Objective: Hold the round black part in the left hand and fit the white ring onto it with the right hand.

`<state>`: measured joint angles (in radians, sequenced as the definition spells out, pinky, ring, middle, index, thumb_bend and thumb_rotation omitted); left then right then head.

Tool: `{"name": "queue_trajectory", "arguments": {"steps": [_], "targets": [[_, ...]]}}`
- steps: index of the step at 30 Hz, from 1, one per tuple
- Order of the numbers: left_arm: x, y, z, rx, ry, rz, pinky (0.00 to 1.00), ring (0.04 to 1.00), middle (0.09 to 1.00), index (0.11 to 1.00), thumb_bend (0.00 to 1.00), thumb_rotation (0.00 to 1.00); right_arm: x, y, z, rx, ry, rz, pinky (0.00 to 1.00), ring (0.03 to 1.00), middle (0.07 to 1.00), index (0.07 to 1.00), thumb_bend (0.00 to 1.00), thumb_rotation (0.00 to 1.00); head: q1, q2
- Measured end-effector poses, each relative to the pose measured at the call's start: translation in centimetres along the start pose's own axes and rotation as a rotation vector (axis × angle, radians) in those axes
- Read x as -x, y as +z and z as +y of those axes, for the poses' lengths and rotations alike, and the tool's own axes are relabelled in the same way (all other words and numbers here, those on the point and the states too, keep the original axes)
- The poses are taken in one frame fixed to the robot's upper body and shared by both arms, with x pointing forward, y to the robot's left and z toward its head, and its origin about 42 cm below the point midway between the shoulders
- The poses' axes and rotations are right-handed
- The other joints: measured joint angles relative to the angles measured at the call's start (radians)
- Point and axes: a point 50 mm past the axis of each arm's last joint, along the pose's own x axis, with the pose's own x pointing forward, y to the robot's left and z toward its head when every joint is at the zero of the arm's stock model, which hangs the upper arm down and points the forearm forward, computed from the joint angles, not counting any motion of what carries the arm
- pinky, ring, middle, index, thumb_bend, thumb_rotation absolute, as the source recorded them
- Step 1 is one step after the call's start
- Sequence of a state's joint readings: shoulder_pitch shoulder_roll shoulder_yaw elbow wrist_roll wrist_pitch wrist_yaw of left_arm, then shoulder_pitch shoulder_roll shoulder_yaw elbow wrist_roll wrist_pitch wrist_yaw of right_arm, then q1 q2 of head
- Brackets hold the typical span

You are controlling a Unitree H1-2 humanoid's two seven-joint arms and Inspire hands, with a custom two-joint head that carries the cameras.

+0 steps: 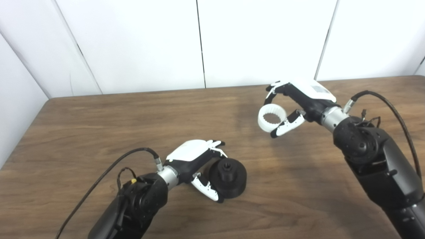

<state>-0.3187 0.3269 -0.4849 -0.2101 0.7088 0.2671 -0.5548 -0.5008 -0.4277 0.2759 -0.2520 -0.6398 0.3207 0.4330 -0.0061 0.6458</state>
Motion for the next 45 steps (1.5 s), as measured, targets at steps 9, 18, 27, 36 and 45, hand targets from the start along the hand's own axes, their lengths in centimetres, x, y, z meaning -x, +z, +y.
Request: {"name": "queue_trajectory", "arguments": {"steps": [9,18,27,36,45], "targets": [[0.0,0.0,0.0,0.0,0.001,-0.001,1.0,1.0,0.988,0.696,0.93,0.25,0.7,3.2,0.1,-0.064,0.027,-0.063,0.76,0.903,0.83,0.489,0.53,0.15,-0.006,0.002],[0.0,0.0,0.1,0.001,0.002,-0.001,1.0,1.0,0.99,0.701,0.93,0.25,0.9,4.9,0.5,-0.073,0.047,-0.107,0.77,0.9,0.824,0.489,0.53,0.15,-0.005,0.003],[0.0,0.0,0.1,-0.002,0.003,-0.003,1.0,1.0,0.99,0.697,0.93,0.25,1.1,6.6,1.5,-0.078,0.094,-0.15,0.81,0.909,0.829,0.489,0.53,0.15,-0.005,0.006],[0.0,0.0,0.1,-0.002,0.003,-0.003,1.0,1.0,0.989,0.7,0.92,0.26,1.6,7.2,2.5,-0.075,0.129,-0.169,0.8,0.908,0.829,0.489,0.52,0.15,-0.005,0.008],[0.0,0.0,0.1,-0.004,0.001,-0.003,1.0,1.0,0.992,0.706,0.92,0.27,1.7,7.5,3.1,-0.07,0.153,-0.179,0.81,0.912,0.832,0.49,0.52,0.15,-0.002,0.009]]}}
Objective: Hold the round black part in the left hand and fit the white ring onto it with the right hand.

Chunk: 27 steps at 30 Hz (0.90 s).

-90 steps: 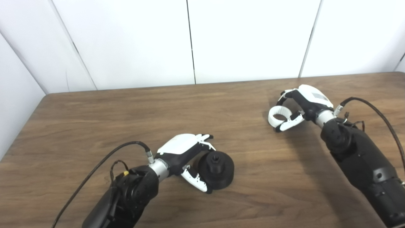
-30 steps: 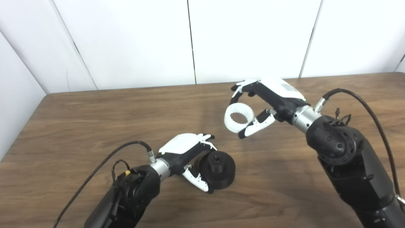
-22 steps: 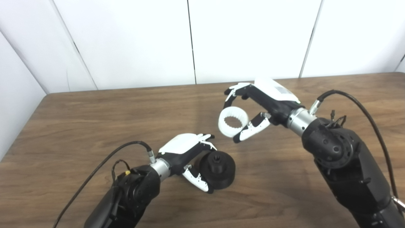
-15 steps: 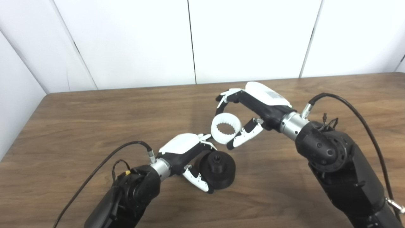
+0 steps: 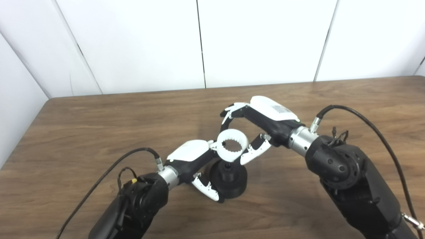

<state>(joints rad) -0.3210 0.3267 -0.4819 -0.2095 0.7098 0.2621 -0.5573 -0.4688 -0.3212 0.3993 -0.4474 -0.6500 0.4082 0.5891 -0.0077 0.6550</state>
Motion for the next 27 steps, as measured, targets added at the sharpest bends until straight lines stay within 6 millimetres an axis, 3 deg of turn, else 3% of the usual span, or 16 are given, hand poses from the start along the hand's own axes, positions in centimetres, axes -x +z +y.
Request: {"name": "queue_trajectory", "arguments": {"steps": [27], "targets": [[0.0,0.0,0.1,0.0,-0.007,-0.004,1.0,1.0,0.984,0.714,0.93,0.26,0.0,-1.0,2.2,-0.022,0.088,0.023,0.85,0.932,0.844,0.49,0.52,0.15,0.005,0.009]]}}
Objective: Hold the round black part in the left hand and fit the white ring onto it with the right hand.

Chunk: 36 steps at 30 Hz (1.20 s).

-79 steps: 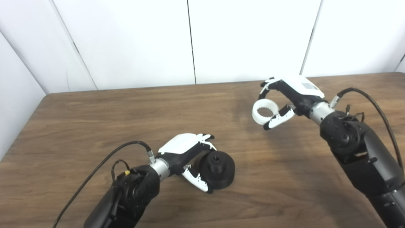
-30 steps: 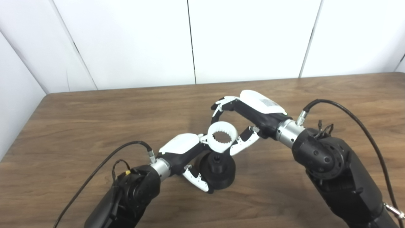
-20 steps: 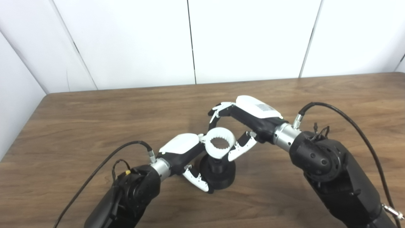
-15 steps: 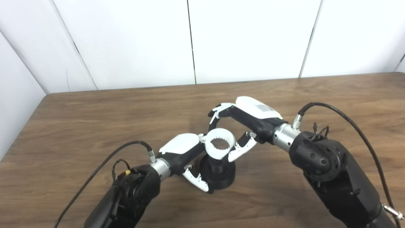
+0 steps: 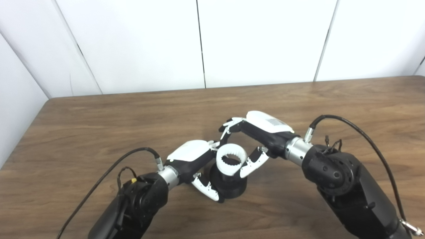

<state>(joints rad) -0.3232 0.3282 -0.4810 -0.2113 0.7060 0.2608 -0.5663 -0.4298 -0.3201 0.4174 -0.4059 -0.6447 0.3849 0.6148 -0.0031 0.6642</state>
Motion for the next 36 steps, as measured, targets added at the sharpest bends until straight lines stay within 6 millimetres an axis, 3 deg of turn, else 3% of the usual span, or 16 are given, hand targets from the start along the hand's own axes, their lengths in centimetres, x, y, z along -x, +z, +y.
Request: {"name": "queue_trajectory", "arguments": {"steps": [36], "targets": [[0.0,0.3,0.2,0.004,-0.022,-0.004,0.99,1.0,0.992,0.71,0.93,0.24,-0.3,-0.2,2.0,-0.033,0.038,0.019,0.88,0.952,0.851,0.491,0.52,0.15,-0.002,-0.002]]}}
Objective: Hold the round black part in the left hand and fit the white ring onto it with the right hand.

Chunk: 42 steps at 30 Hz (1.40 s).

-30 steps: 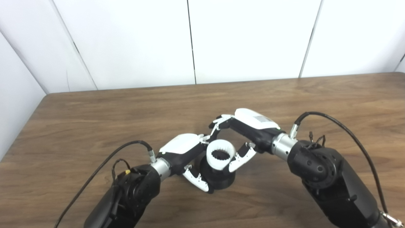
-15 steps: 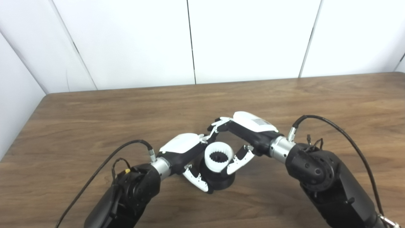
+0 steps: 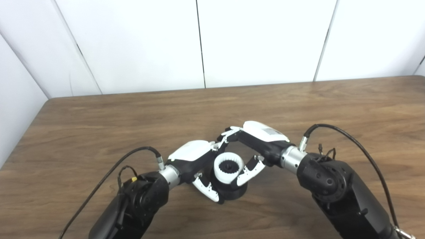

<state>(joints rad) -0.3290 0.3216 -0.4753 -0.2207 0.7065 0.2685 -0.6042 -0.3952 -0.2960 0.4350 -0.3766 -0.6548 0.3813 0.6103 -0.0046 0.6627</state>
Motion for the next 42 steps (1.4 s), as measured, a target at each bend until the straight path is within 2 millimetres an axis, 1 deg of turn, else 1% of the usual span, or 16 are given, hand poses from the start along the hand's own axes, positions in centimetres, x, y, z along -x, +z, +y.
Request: {"name": "queue_trajectory", "arguments": {"steps": [11,16,17,18,19,20,22,31,42], "targets": [[-0.02,0.04,0.01,0.001,0.002,-0.003,1.0,1.0,0.986,0.703,0.93,0.24,-0.02,-0.33,0.62,-0.003,0.012,0.011,0.85,0.942,0.844,0.493,0.52,0.15,-0.002,-0.003],[-0.02,0.06,0.0,0.0,0.002,-0.005,1.0,1.0,0.984,0.703,0.93,0.25,-0.09,-0.43,0.73,-0.002,0.017,0.012,0.86,0.938,0.846,0.494,0.52,0.15,-0.002,0.0],[-0.02,0.06,0.0,0.0,0.002,-0.005,1.0,1.0,0.983,0.703,0.93,0.25,-0.09,-0.44,0.73,-0.001,0.018,0.012,0.86,0.938,0.846,0.52,0.6,0.17,-0.002,0.0],[-0.02,0.05,0.0,0.0,0.002,-0.005,1.0,1.0,0.983,0.703,0.93,0.25,-0.09,-0.45,0.73,-0.001,0.018,0.012,0.86,0.937,0.846,0.572,0.75,0.21,-0.002,-0.003],[-0.02,0.06,0.0,0.0,0.003,-0.005,1.0,1.0,0.984,0.704,0.93,0.25,-0.09,-0.45,0.73,-0.001,0.018,0.012,0.86,0.937,0.847,0.601,0.84,0.23,-0.003,-0.005],[-0.03,0.07,0.0,0.0,0.003,-0.005,1.0,1.0,0.986,0.706,0.93,0.25,-0.09,-0.46,0.73,-0.001,0.019,0.012,0.86,0.937,0.848,0.617,0.88,0.24,-0.002,-0.005],[-0.03,0.07,0.0,0.0,0.002,-0.005,1.0,1.0,0.987,0.707,0.93,0.26,-0.1,-0.55,0.74,-0.002,0.02,0.015,0.86,0.935,0.85,0.636,0.92,0.26,0.0,-0.005],[-0.03,0.06,0.01,0.001,0.0,-0.004,1.0,1.0,0.989,0.713,0.93,0.25,-0.09,-0.57,0.77,-0.008,0.025,0.012,0.87,0.937,0.864,0.671,1.0,0.3,-0.002,-0.003],[-0.03,0.05,0.02,0.002,0.0,-0.004,1.0,1.0,0.996,0.707,0.94,0.27,-0.05,-0.61,0.73,-0.018,0.031,0.008,0.84,0.945,0.901,0.739,1.0,0.36,-0.002,-0.002]]}}
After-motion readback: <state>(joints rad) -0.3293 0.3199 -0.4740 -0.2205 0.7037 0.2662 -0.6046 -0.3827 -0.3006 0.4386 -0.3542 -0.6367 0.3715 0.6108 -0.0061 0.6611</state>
